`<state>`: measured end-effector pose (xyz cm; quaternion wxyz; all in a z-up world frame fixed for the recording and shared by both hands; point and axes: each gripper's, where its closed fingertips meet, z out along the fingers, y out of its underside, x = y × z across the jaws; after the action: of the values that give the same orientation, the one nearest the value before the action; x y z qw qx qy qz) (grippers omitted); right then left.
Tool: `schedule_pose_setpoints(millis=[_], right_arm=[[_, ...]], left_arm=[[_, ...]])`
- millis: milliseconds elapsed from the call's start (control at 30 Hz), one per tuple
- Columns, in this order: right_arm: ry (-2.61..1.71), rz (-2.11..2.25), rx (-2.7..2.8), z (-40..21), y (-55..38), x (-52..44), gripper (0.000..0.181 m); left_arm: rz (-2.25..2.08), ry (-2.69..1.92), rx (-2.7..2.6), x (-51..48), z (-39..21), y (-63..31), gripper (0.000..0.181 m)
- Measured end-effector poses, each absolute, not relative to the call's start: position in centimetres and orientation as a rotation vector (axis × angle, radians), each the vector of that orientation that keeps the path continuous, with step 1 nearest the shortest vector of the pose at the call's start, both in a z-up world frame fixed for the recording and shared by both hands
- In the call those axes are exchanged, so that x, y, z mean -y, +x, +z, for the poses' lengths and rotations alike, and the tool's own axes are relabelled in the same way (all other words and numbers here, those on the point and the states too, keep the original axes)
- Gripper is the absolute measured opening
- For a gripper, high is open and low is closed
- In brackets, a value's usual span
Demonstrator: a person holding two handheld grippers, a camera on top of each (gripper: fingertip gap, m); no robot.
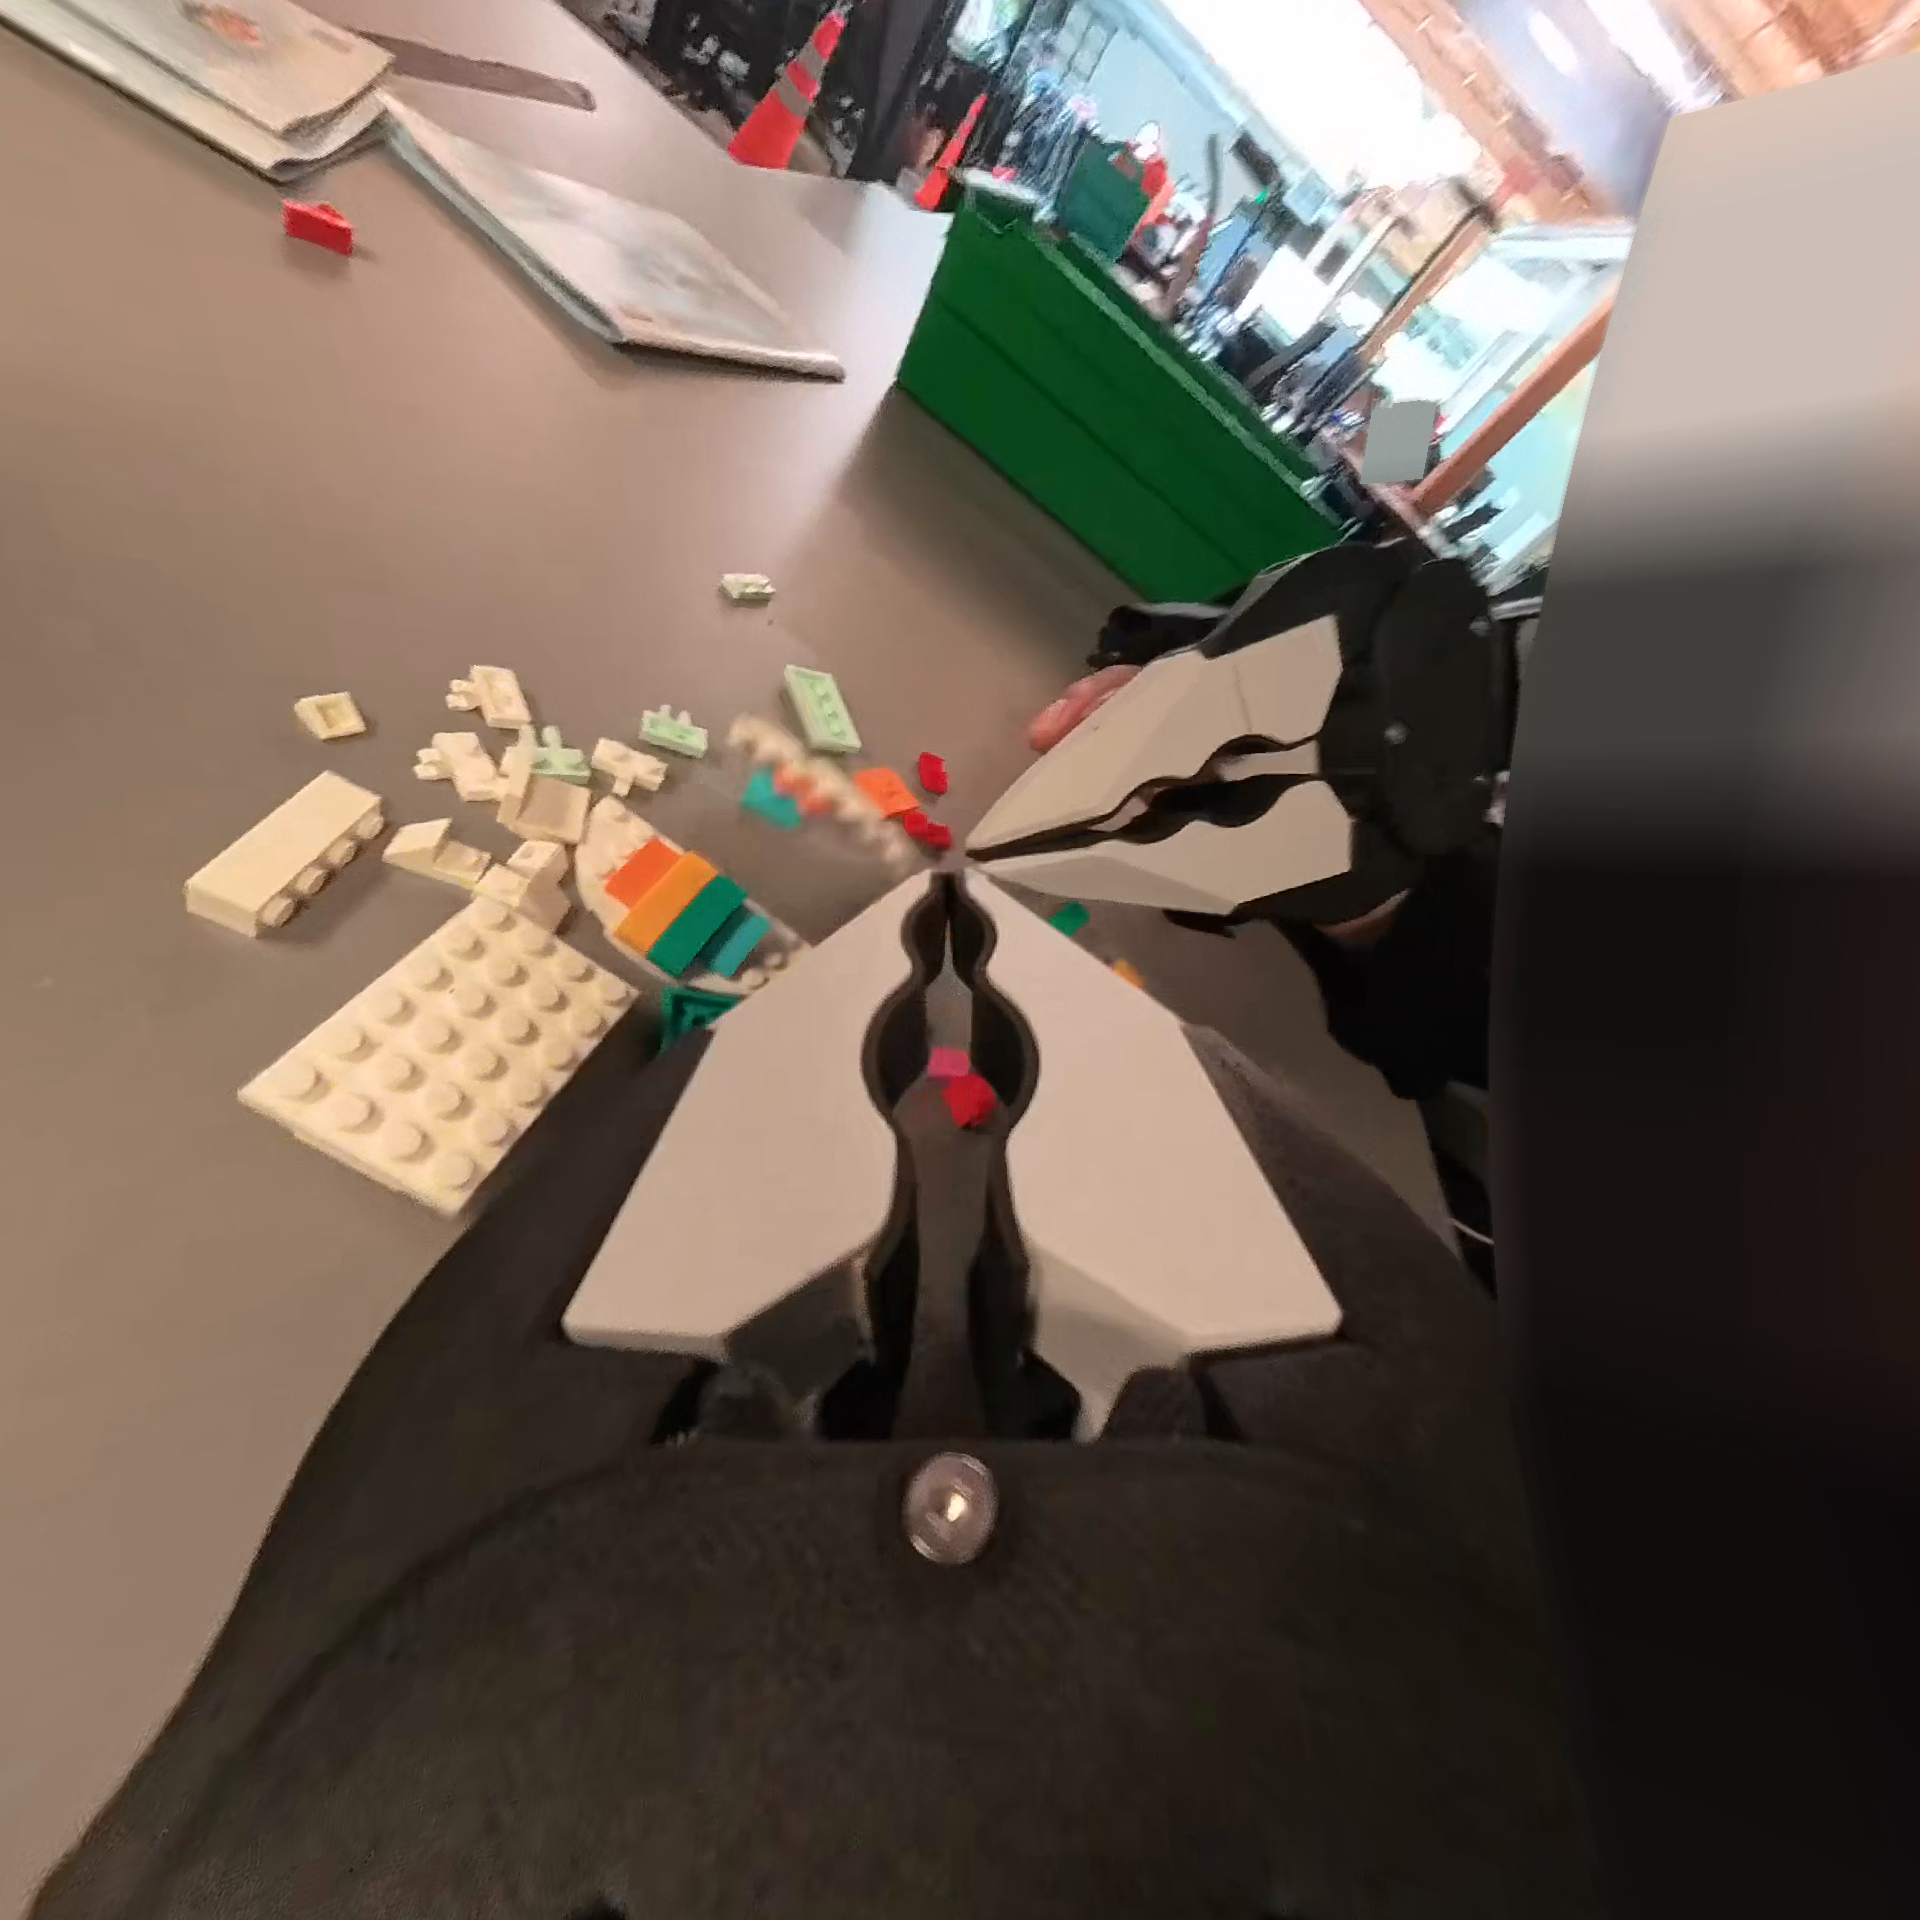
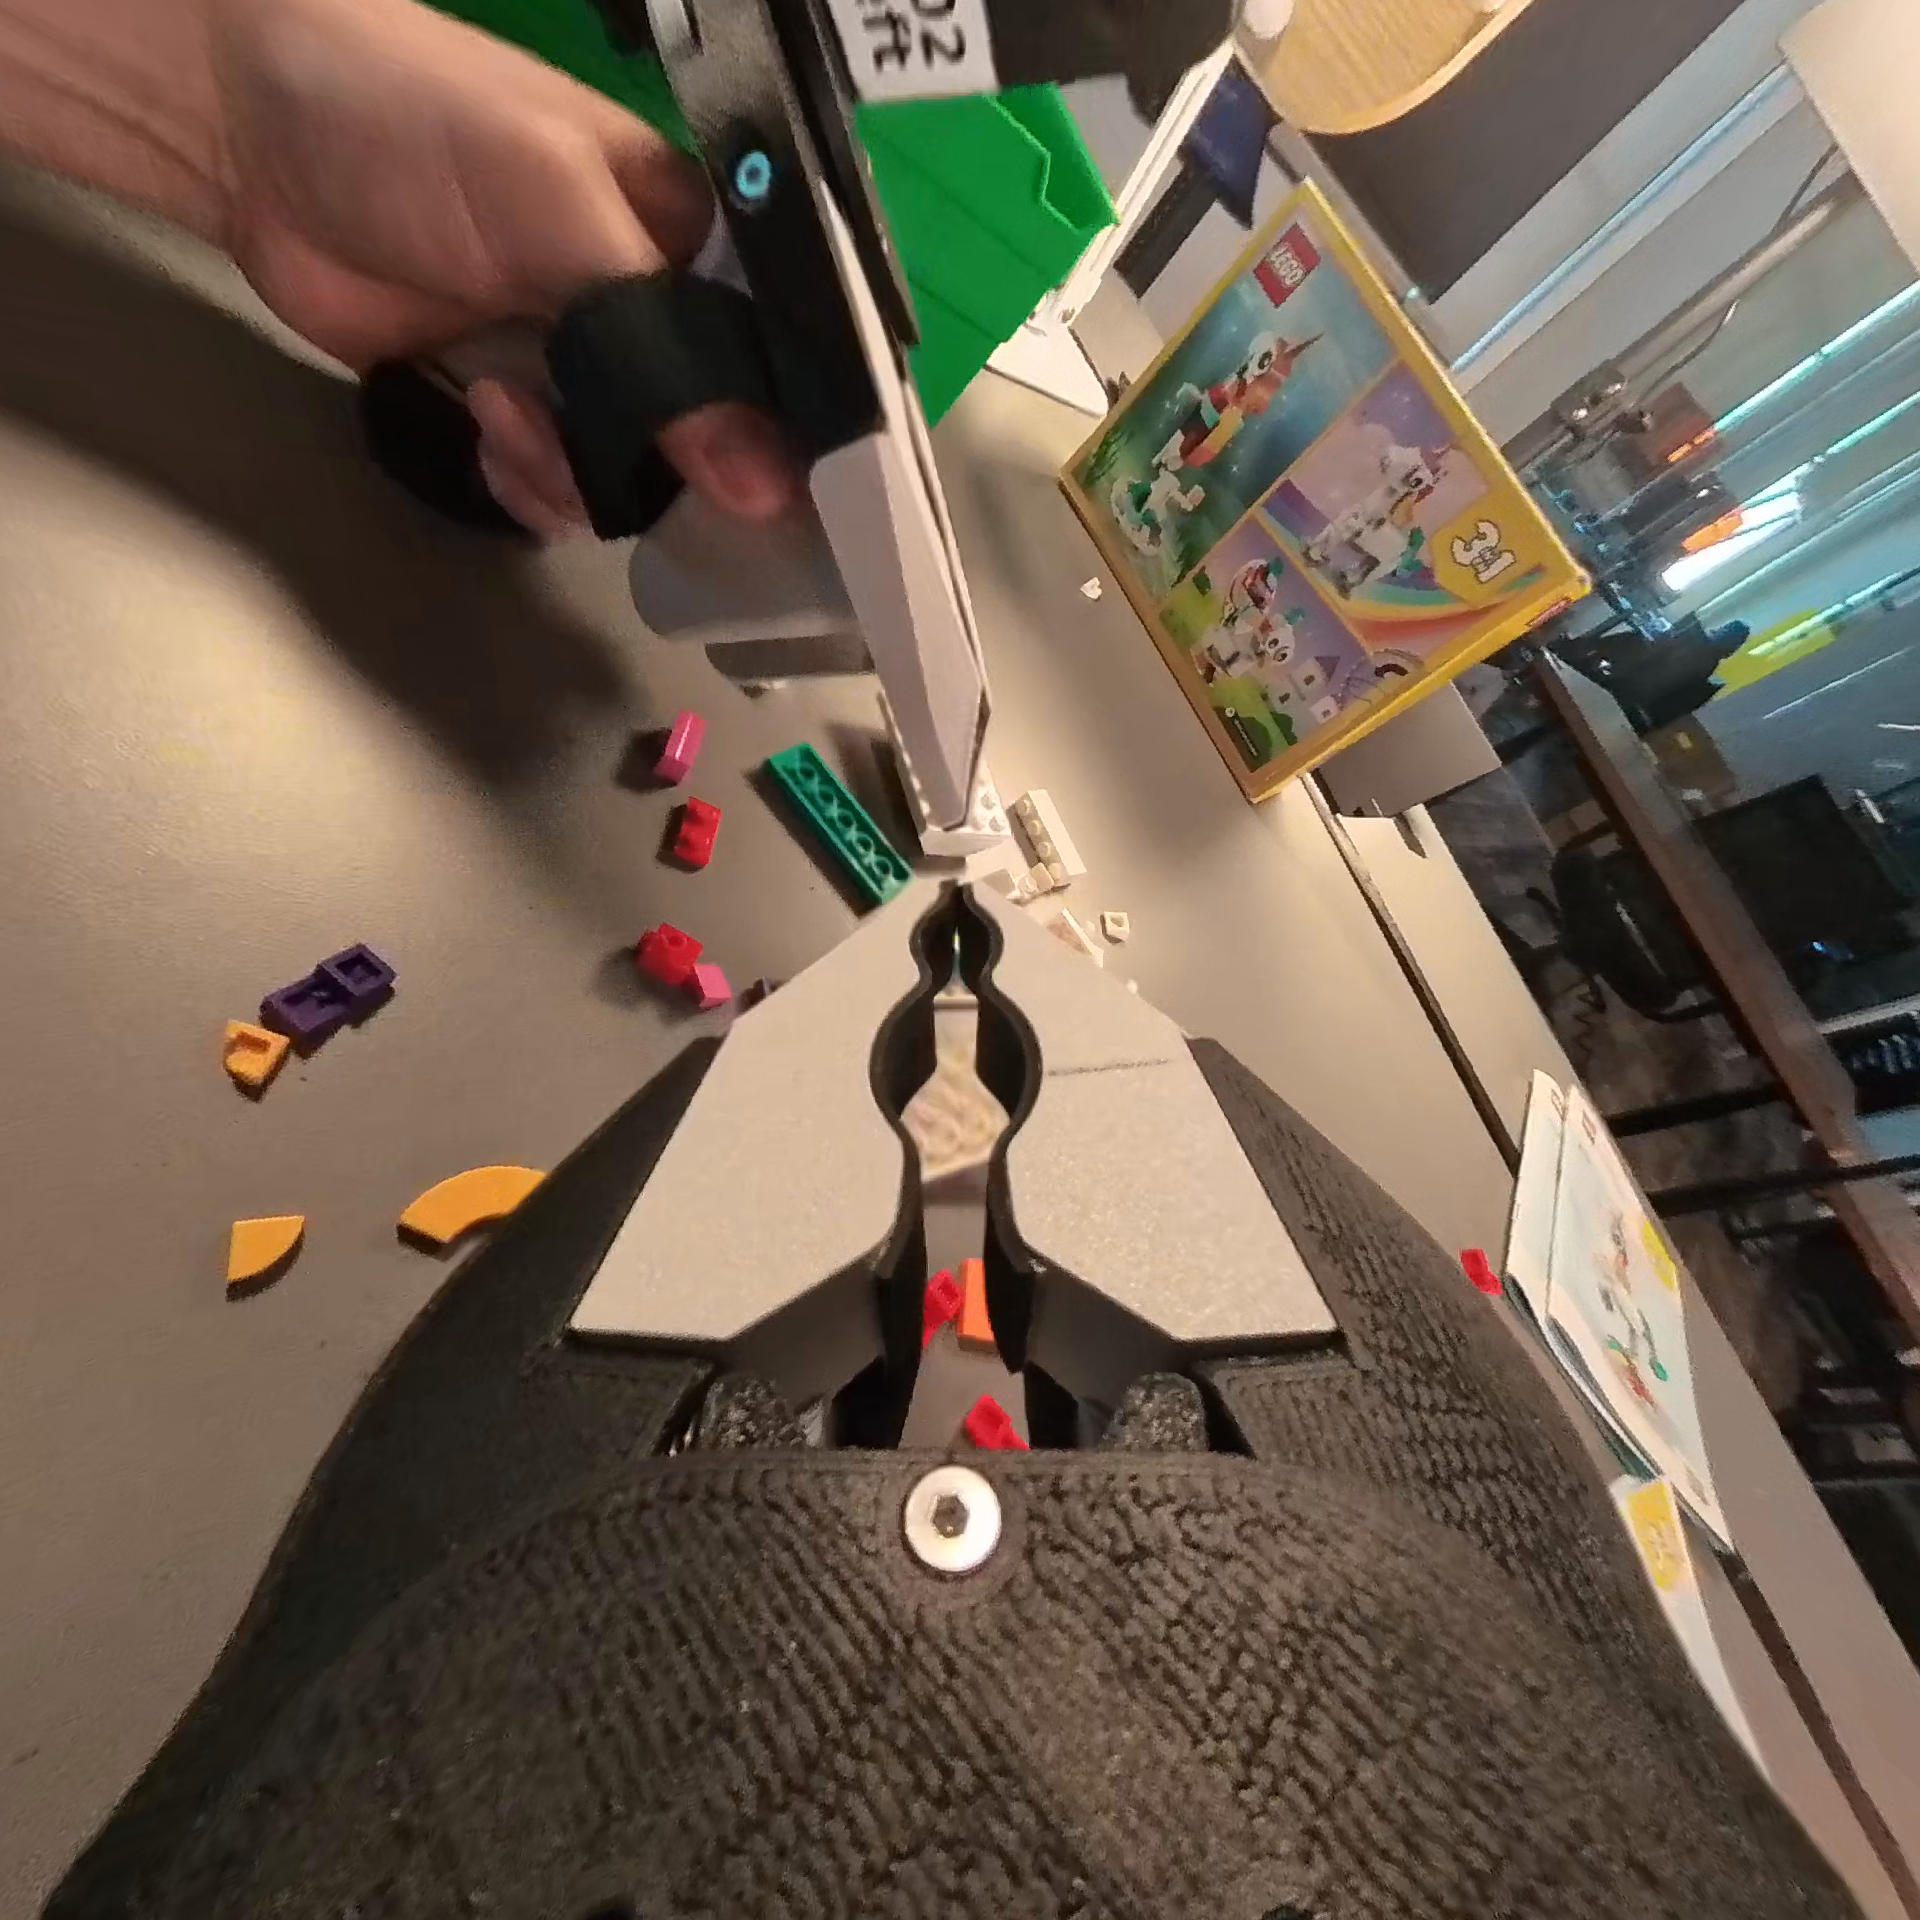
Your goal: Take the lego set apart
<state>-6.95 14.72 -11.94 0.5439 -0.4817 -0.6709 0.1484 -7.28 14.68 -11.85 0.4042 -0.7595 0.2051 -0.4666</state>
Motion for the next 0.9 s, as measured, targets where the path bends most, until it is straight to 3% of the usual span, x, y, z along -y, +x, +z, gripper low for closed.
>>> schedule_pose_setpoints(millis=[300,600,900], right_arm=[[-1.439,0.33,1.389,-12.3,-3.4,-20.7,0.008],[-1.81,0.83,1.302,-14.2,-1.5,-20.5,0.034],[-1.844,0.484,1.441,-17.1,-2.1,-20.1,0.038]], left_arm=[[-1.008,-1.856,-0.486,-15.8,-11.3,-7.9,0.0],[-0.849,-1.757,-0.442,-16.5,-9.7,-9.4,0.0],[-0.85,-1.771,-0.445,-16.6,-10.1,-9.3,0.0]])
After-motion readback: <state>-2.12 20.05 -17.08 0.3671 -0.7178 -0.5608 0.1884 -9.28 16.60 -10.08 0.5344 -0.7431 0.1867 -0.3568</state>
